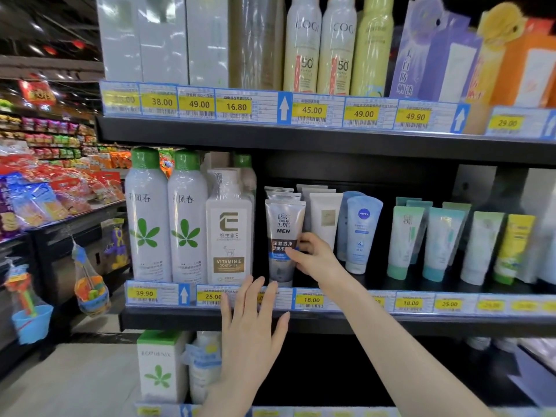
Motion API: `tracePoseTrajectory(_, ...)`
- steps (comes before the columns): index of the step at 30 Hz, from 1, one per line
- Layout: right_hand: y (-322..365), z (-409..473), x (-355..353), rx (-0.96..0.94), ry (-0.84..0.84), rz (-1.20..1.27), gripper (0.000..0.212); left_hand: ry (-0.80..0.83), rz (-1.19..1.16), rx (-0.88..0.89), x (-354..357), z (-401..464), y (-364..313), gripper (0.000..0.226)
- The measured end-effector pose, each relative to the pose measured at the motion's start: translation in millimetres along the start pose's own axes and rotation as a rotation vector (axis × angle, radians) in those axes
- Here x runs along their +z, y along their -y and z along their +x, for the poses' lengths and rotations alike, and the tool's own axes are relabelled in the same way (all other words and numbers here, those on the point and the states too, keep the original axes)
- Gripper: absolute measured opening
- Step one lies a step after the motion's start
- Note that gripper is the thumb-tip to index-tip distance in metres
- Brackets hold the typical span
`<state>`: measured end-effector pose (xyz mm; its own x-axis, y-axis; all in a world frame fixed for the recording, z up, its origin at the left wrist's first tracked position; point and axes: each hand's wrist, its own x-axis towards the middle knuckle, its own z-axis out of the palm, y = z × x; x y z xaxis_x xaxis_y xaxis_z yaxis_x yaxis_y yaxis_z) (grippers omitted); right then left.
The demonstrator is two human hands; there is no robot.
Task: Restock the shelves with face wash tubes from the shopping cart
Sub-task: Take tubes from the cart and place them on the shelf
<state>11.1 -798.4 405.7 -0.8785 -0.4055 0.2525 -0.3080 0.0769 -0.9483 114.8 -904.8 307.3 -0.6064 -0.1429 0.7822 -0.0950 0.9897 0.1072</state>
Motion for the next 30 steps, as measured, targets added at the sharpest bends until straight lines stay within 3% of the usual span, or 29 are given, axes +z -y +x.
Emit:
tracePoseTrajectory(6, 7.3, -15.4, -20.6, -0.05, -0.135, -0.068, 0.033, -0.021, -0.006, 0.008, -0.5, 0.5, -0.9, 0.046)
tracePoseTrajectory(10, 4.8, -44.9, -61.3, -0.149, -0.231, -0.37, 0.032, -0.008, 0.07, 0.001, -6.3, 2.1, -5.3, 0.057)
tracePoseTrajectory(15, -3.5, -95.0, -129.3, -0.135, -0.336, -0.73, 0.035, -0.031, 0.075, 0.091, -10.3, 6.0, -38.7, 0.05)
tracePoseTrajectory(17, -9.0, -123.1, -157.2, -0.152, -0.39, -0.997, 0.035, -0.062, 0.028, 0.167, -9.3, 7.6, -67.7, 0.04)
tracePoseTrajectory(20, -22.2, -174.4, -203.0, -0.117, -0.478, -1.286, 0.033, -0.024, -0.064, 0.285, -10.9, 2.3, -131.2, 0.044)
tracePoseTrajectory(23, -36.6, -235.0, -252.9, -0.024, -0.48, -1.378, 0.027, 0.073, -0.154, 0.421, -13.4, -17.2, -206.2, 0.046)
tracePoseTrajectory(26, -45.0, -308.4, -299.7, 0.131, -0.499, -1.466, 0.035, 0.163, -0.238, 0.564, -20.7, -45.9, -285.6, 0.054)
tracePoseTrajectory(30, -57.8, -407.1, -351.5, 0.296, -0.554, -1.463, 0.036, 0.194, -0.374, 0.723, -32.2, -89.1, -383.1, 0.052)
